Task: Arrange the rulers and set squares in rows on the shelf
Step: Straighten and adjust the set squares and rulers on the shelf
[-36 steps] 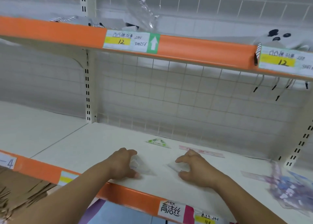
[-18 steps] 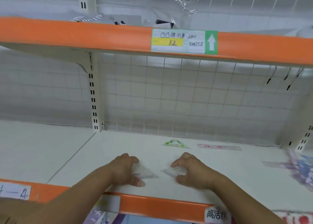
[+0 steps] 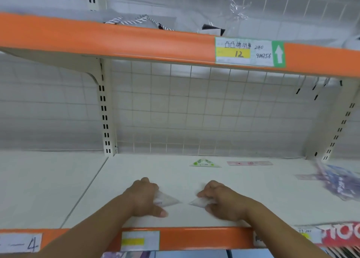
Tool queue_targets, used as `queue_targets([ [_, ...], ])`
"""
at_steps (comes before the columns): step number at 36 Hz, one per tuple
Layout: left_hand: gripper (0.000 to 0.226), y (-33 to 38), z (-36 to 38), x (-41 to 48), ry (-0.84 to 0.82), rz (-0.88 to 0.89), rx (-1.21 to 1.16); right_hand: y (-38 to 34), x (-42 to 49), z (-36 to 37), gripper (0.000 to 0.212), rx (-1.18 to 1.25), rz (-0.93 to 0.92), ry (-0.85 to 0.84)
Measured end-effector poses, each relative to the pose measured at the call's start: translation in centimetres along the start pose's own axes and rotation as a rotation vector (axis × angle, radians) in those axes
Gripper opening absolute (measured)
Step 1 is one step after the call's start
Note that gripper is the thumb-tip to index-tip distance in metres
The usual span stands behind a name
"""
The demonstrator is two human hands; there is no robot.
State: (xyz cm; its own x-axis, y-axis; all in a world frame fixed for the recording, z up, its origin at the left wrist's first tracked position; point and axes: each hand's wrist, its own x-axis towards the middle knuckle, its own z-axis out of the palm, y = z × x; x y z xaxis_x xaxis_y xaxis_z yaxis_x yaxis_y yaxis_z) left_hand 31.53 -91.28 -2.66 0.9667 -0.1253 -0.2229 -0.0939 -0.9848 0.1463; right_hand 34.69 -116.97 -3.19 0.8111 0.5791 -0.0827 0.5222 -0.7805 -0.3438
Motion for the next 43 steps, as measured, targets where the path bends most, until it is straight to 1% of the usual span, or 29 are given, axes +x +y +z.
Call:
queue_targets([
  [7, 0.074, 0.0, 0.3, -0.2, 0.007, -0.007, -0.014, 0.8, 0.6, -0.2, 0.041, -0.012, -0.009, -0.050],
  [11, 0.072, -0.5, 0.0, -0.4, -0.023, -0.008, -0.066, 0.8, 0.9, -0.7, 0.046, -0.029, -0.021, -0.081],
  [14, 0.073, -1.4, -0.7, -0.8, -0.066, -0.051, -0.024, 0.5, 1.2, -0.8, 0.048, -0.048, -0.041, -0.024],
  [18, 0.087, -3.1, -1.7, -1.7, -0.150, -0.158, 0.087, -0.7, 1.6, -0.5, 0.040, -0.039, -0.121, 0.043],
  [21, 0.086, -4.1, -1.9, -2.4, -0.202, -0.222, 0.099, -1.9, 2.0, 0.0, 0.036, -0.084, -0.192, 0.056],
  [27, 0.091, -4.8, -1.1, -2.8, -0.179, -0.237, 0.075, -3.8, 2.8, 1.1, 0.035, -0.110, -0.283, 0.061],
  [34, 0.083, -4.8, -1.0, -3.5, -0.162, -0.207, 0.033, -6.1, 3.2, 2.5, 0.035, -0.066, -0.377, 0.085],
  [37, 0.078, -4.6, -1.3, -3.6, -0.168, -0.204, 0.054, -7.2, 3.2, 3.3, 0.031, -0.082, -0.436, 0.052],
  [39, 0.075, -4.5, -1.4, -3.5, -0.175, -0.208, 0.077, -7.7, 3.3, 3.7, 0.032, -0.141, -0.419, 0.008],
  [41, 0.077, -4.3, -1.5, -3.3, -0.183, -0.218, 0.095, -7.9, 3.6, 3.9, 0.036, -0.208, -0.375, -0.024],
  [43, 0.078, -4.3, -1.6, -3.1, -0.188, -0.225, 0.109, -8.0, 4.0, 3.8, 0.040, -0.223, -0.338, -0.033],
])
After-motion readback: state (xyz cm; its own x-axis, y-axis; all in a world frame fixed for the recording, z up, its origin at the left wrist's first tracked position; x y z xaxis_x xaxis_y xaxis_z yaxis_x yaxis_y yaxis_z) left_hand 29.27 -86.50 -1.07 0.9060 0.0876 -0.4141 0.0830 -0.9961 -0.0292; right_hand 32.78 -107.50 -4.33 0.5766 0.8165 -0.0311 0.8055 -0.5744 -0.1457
